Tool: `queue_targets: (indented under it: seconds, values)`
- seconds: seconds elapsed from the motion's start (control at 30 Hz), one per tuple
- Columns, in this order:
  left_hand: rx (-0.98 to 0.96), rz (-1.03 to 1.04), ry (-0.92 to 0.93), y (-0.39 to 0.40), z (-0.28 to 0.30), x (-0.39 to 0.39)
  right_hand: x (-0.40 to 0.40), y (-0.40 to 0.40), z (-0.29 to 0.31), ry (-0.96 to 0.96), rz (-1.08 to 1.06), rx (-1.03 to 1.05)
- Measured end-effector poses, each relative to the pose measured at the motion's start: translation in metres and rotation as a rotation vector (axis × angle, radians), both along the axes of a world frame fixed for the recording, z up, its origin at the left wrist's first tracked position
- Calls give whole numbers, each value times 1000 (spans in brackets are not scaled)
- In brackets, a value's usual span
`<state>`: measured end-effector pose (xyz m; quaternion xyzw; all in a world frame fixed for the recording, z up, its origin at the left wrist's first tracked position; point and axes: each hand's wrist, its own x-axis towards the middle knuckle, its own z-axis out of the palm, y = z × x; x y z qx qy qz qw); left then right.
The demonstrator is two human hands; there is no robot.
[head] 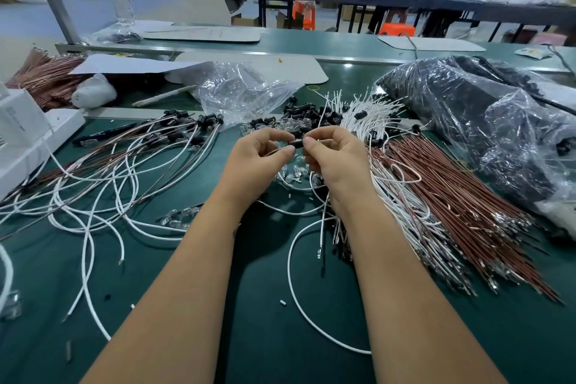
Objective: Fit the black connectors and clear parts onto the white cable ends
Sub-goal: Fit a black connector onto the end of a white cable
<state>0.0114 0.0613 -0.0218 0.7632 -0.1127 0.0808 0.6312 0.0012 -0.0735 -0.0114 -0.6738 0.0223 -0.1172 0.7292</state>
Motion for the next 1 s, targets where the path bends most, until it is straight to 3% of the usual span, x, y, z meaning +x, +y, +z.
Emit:
queue_targets:
  seconds: [0.23, 0.6, 0.9, 1.0]
  values:
    - [96, 27, -51, 4, 0, 2, 1, 2, -2, -47, 15, -34]
    - [30, -65, -57, 2, 2, 0, 0, 1, -1, 23, -47, 94]
    - [30, -20, -31, 5, 0, 0, -8, 5, 5, -89, -25, -27]
    - [-153, -60, 66, 12, 3, 2, -10, 7, 9, -140, -59, 42]
